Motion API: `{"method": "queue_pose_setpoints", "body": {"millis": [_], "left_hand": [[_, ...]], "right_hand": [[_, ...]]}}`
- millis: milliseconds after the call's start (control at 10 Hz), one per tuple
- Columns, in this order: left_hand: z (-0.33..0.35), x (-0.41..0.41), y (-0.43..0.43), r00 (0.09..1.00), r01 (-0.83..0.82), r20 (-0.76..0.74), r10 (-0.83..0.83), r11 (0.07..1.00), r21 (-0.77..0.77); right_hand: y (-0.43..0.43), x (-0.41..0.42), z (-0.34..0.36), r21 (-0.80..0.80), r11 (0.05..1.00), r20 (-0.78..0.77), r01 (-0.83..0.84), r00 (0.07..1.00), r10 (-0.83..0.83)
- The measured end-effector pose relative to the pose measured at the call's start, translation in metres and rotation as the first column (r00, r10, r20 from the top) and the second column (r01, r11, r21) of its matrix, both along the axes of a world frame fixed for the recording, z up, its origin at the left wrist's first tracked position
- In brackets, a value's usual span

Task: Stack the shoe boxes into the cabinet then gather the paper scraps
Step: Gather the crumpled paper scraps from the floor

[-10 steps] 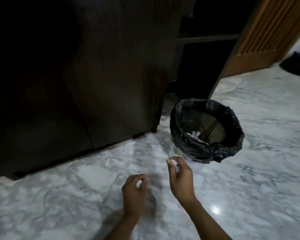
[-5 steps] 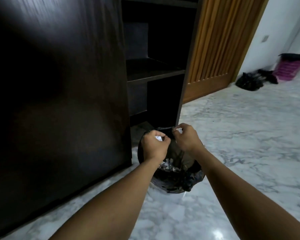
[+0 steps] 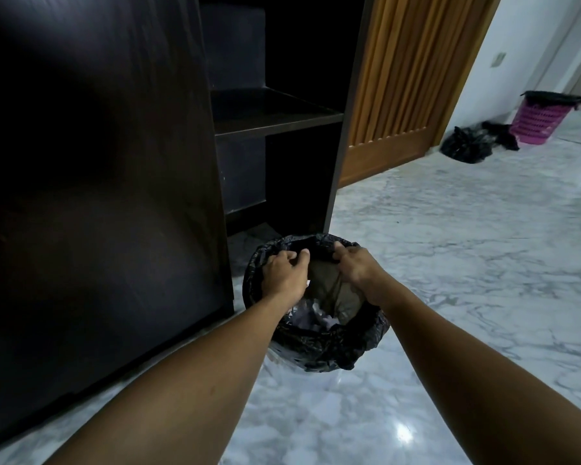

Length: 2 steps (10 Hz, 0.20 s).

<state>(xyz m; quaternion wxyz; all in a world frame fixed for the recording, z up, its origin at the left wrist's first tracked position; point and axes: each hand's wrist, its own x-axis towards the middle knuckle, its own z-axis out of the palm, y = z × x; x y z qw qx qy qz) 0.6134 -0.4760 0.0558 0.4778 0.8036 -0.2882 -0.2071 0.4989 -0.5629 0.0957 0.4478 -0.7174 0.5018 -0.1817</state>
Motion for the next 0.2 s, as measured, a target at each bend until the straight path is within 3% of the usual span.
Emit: {"method": "queue_pose_setpoints", "body": {"millis": [200], "left_hand": [[0.027, -0.002, 0.018, 0.994, 0.069, 0.085, -0.067, 0.997, -0.022]], "right_hand": [[0.008, -0.009, 0.021, -0.077, 0.994, -0.057, -0.081, 0.995, 0.076]]}}
